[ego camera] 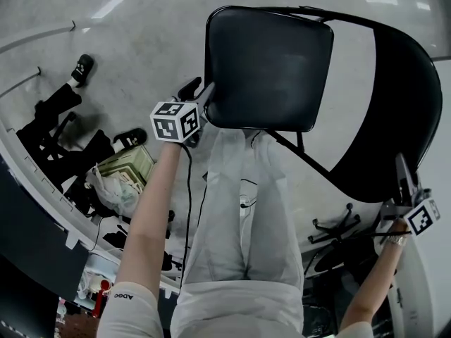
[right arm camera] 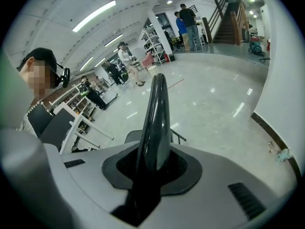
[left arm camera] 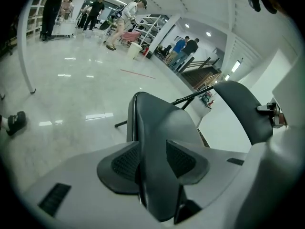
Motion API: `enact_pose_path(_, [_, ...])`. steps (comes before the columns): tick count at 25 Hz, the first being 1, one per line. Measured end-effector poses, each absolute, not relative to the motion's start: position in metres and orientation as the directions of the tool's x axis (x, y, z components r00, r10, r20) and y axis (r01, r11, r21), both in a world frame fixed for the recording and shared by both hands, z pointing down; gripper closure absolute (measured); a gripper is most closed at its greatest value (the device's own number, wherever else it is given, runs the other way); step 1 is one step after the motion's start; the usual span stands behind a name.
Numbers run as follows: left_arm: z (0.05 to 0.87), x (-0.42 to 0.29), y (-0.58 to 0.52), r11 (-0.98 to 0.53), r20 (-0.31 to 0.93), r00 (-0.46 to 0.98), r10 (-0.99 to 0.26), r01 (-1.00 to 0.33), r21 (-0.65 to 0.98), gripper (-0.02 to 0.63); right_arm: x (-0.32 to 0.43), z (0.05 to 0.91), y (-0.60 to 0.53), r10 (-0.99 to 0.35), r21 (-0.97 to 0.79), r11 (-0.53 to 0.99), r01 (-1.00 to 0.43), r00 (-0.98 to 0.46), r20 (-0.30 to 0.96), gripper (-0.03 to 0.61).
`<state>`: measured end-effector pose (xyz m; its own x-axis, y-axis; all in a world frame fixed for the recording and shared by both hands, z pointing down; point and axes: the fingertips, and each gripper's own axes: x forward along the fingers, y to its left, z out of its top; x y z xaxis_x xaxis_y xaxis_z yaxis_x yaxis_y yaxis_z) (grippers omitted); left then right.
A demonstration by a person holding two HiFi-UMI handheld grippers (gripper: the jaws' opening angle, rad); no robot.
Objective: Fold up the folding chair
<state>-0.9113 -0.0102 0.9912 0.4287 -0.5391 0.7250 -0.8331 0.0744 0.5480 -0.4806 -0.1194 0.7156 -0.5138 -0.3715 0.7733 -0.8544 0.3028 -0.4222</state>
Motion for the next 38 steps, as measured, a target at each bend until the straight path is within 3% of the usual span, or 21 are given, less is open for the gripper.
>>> enact_pose_path(9, [0.983,-0.899,-0.005,0.043,0.715,0.463,-0.524,-0.824,0.565,0.431,-0.429,0.714,-0.130,-0.351,-0.417,0.375,-0.828,-0.543,0.763,0.489])
enact_pose_path(25, [0.945,-0.798,-0.035,-0.031,0.615,0.605,-0.506,-0.725,0.688,0.302,-0.305,0.735,-0.166,-0.344,-0.518,0.336,-0.787,-0.615,0.710,0.479])
enact_pose_path(38, [0.930,-0.721,-0.059,0.019,0.707,0.506,-0.494,-0.807,0.590,0.299,-0.211,0.767,-0.190,-0.330,-0.630,0.277,-0.725,-0.688,0.647,0.477])
